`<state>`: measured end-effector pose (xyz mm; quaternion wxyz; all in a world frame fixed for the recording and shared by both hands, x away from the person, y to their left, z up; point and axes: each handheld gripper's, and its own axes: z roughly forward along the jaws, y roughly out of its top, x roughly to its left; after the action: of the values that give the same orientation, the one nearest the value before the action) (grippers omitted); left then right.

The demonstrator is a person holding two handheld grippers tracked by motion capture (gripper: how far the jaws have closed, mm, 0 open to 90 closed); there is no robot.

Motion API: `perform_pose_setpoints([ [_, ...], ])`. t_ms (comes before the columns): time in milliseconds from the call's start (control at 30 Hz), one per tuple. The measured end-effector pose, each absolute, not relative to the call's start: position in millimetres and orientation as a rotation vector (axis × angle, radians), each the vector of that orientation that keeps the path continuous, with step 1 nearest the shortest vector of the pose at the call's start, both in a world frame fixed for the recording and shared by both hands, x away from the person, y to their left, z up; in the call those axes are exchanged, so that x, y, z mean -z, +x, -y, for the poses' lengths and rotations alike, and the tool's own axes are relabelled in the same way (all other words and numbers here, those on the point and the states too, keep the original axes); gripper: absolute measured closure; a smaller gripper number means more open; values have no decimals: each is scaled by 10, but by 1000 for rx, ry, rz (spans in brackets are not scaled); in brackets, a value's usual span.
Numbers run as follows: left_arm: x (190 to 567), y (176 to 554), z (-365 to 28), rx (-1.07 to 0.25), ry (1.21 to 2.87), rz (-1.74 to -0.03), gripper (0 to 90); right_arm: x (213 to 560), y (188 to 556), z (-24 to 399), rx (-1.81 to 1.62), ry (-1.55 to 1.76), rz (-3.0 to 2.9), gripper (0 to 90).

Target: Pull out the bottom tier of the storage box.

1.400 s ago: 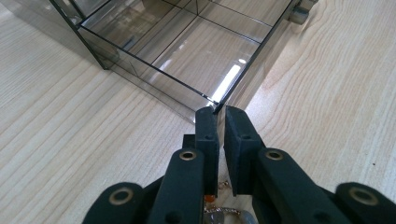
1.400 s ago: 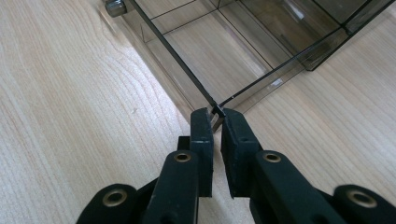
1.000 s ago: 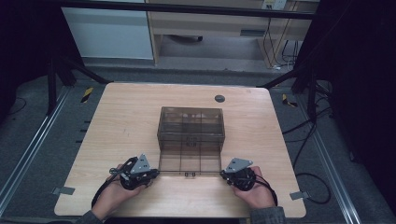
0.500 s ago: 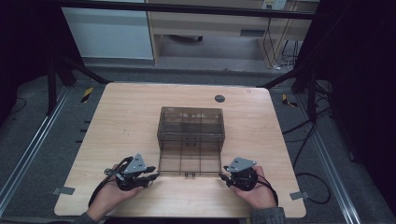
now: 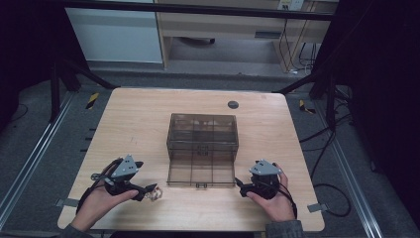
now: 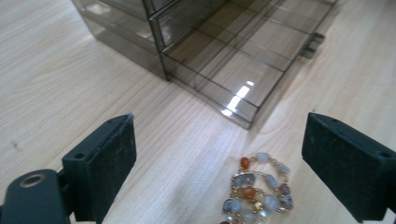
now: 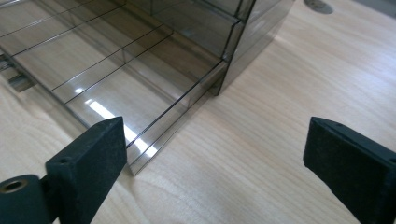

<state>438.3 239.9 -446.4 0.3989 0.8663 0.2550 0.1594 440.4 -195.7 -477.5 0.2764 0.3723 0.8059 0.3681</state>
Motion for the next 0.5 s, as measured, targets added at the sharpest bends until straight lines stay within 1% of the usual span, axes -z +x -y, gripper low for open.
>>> perform_pose_setpoints([
  [33, 4443, 4377, -2407, -408, 2187, -641, 61, 4775, 4403, 1956, -991, 1001, -2160, 61],
  [133, 4386, 4358, -2425, -410, 2196, -622, 68, 4779, 4420, 1973, -998, 1020, -2157, 70],
  [267, 4403, 4321, -2373, -378, 2293, -595, 105, 4784, 4426, 2000, -1006, 1031, -2146, 81],
  [367, 4450, 4306, -2306, -348, 2343, -578, 106, 4778, 4431, 2028, -1003, 1051, -2123, 84],
  [500, 4515, 4307, -2252, -348, 2424, -573, 102, 4748, 4435, 2102, -1031, 1092, -2070, 74],
])
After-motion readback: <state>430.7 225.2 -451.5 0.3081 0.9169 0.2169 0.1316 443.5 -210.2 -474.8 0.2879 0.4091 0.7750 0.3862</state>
